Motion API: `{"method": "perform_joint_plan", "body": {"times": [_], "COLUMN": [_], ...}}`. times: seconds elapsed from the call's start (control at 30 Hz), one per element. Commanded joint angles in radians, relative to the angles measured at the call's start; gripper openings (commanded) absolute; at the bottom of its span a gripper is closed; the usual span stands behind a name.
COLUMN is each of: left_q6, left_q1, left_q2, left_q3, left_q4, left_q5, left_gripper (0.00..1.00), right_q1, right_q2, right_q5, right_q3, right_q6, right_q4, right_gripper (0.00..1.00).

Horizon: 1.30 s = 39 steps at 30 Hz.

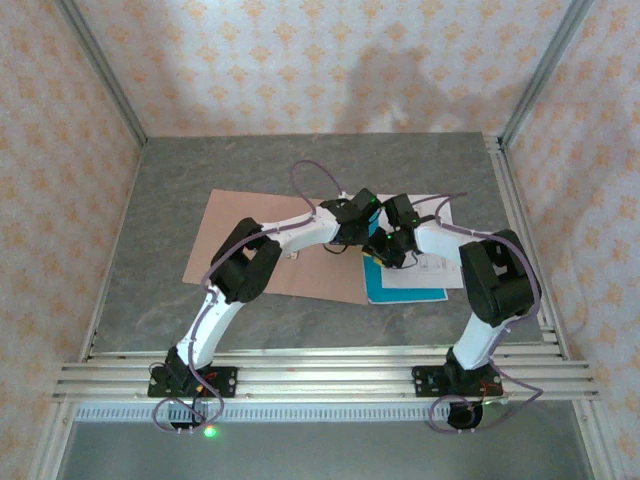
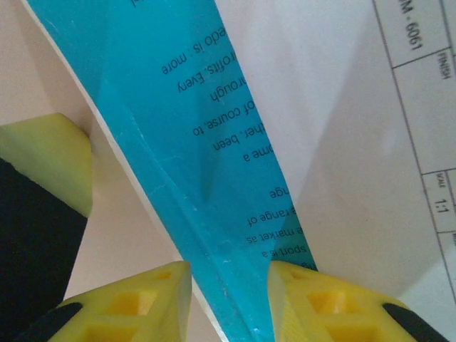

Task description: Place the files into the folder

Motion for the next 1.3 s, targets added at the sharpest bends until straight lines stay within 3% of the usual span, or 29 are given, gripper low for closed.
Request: {"method": "perform_joint_plan", "body": {"times": [0.0, 0.2, 0.3, 0.4, 0.57, 0.83, 1.27], "left_q6": [-0.043, -0.086, -0.092, -0.072, 0.079, 0.293, 0.363], "left_q1": [-0.015, -0.002, 0.060, 0.154, 0.266, 0.343, 0.417], "left_q2": [-0.059, -0.283, -0.344, -0.414, -0.439, -0.373, -0.297], "left_q3": [-0.067, -0.160, -0.236, -0.382, -0.456, -0.456, -0.495], "left_q4": [0.023, 0.006, -0.025, 0.043, 0.043, 0.028, 0.082], "left_q5": [0.014, -0.082, -0.082, -0.021, 0.054, 0.123, 0.224], "left_gripper": [0.03, 0.19, 0.43, 0.49, 0.51, 0.52, 0.36], "right_q1": [0.037, 0.043, 0.044, 0.050, 0.059, 0.060, 0.061], "right_q2": [0.034, 0.043, 0.047, 0.055, 0.064, 0.080, 0.102], "right_q5": [-0.004, 0.004, 0.001, 0.004, 0.013, 0.018, 0.015], "right_q3": [-0.001, -0.004, 0.005, 0.025, 0.063, 0.092, 0.100], "right_q6": [0.018, 0.037, 0.042, 0.044, 0.046, 0.042, 0.044], "right_q4": [-0.007, 0.008, 0.006, -0.006, -0.036, -0.061, -0.059], "right_gripper": [0.34, 0.34, 0.34, 0.34, 0.34, 0.34, 0.33]}}
